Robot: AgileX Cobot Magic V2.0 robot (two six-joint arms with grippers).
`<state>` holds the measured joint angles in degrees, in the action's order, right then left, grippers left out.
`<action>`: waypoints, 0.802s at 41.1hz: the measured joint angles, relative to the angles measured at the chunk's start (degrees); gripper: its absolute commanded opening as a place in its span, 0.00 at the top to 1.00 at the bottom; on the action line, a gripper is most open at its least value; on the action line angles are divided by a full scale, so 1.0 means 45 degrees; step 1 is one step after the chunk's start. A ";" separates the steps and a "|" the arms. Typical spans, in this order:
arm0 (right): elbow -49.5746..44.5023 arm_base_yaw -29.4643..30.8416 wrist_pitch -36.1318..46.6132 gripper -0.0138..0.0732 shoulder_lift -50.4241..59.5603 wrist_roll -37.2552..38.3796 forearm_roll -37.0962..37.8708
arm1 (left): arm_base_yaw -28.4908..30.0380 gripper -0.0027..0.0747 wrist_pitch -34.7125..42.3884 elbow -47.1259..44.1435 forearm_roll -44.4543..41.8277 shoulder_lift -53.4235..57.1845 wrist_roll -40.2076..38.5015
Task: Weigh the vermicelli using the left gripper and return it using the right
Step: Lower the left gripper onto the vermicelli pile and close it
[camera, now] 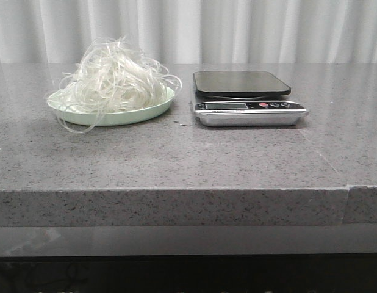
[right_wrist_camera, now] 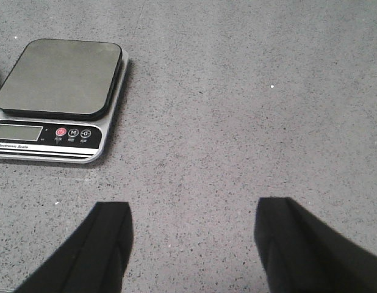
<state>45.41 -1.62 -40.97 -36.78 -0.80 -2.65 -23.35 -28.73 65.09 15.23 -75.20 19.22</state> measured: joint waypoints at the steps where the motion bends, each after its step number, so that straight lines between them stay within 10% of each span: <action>1: 0.0000 0.0000 0.0000 0.22 0.0000 0.0000 0.0000 | 0.0000 0.22 0.0023 0.0219 -0.0032 -0.0281 -0.0029; 27: 0.0000 0.0000 0.0000 0.22 0.0000 0.0000 0.0000 | 0.0000 0.23 0.0243 0.2088 -0.0711 -0.4492 -0.0127; 33: 0.0000 0.0000 0.0000 0.22 0.0000 0.0000 -0.0008 | 0.0000 0.42 0.0269 0.2108 -0.0711 -0.4698 -0.0127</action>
<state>45.41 -1.62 -40.97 -36.78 -0.80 -2.68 -23.35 -27.52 74.58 12.04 -96.34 18.65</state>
